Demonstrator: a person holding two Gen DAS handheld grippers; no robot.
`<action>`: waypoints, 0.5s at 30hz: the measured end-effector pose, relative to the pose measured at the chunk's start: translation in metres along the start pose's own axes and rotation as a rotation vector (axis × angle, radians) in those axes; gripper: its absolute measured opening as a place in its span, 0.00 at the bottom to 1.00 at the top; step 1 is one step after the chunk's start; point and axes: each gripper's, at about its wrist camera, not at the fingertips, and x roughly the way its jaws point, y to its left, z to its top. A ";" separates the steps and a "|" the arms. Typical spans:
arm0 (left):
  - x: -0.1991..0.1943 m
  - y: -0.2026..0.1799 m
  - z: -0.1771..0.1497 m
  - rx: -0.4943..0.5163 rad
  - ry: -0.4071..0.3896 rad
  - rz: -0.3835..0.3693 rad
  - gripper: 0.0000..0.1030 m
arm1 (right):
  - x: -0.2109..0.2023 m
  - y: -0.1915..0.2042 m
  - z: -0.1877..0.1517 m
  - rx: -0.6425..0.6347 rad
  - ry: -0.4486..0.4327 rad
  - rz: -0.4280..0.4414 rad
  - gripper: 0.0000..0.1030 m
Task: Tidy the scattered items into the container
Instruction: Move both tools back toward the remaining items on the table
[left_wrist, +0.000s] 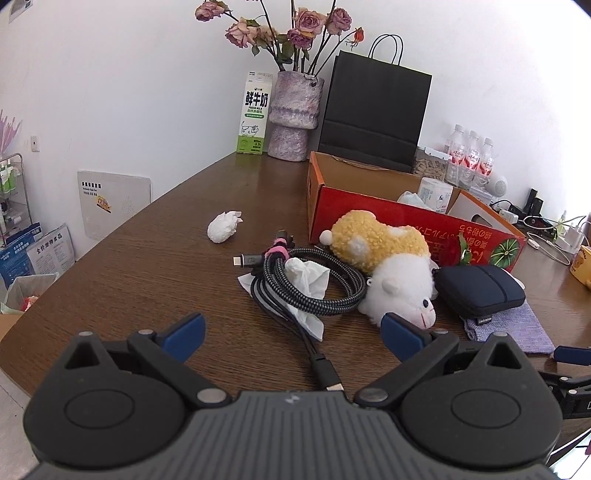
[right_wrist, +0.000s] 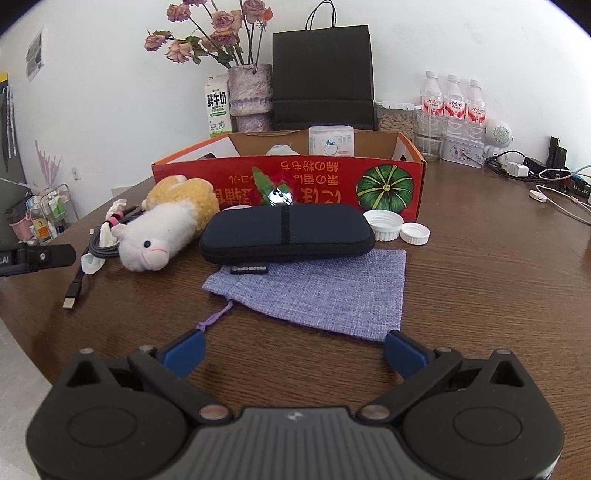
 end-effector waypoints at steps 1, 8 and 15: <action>0.002 0.000 0.001 0.001 0.006 0.004 1.00 | 0.002 0.000 0.001 -0.001 0.001 -0.006 1.00; 0.024 -0.006 0.014 0.079 0.037 0.009 1.00 | 0.009 -0.004 0.011 -0.005 0.005 -0.036 1.00; 0.059 -0.011 0.033 0.184 0.091 -0.020 1.00 | 0.009 -0.014 0.017 0.020 -0.003 -0.060 1.00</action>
